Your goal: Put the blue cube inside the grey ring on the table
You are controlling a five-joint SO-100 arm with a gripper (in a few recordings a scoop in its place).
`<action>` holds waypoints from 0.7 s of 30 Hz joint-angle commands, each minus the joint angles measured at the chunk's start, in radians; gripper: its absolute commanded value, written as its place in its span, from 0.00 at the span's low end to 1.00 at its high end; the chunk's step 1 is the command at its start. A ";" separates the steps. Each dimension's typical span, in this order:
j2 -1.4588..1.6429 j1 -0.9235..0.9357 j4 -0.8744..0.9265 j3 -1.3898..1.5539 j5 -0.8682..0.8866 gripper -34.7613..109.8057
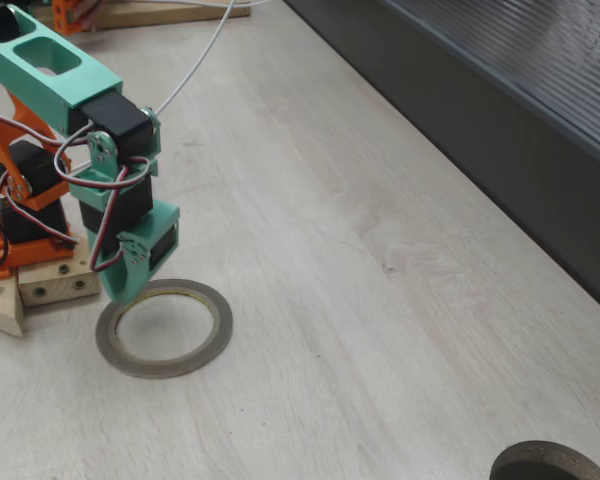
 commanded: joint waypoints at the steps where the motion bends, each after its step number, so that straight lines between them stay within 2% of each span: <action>1: 0.031 0.014 -0.034 -0.002 0.014 0.24; 6: 0.020 0.014 -0.153 0.002 0.014 0.24; 21: 0.015 0.017 -0.167 0.002 0.012 0.24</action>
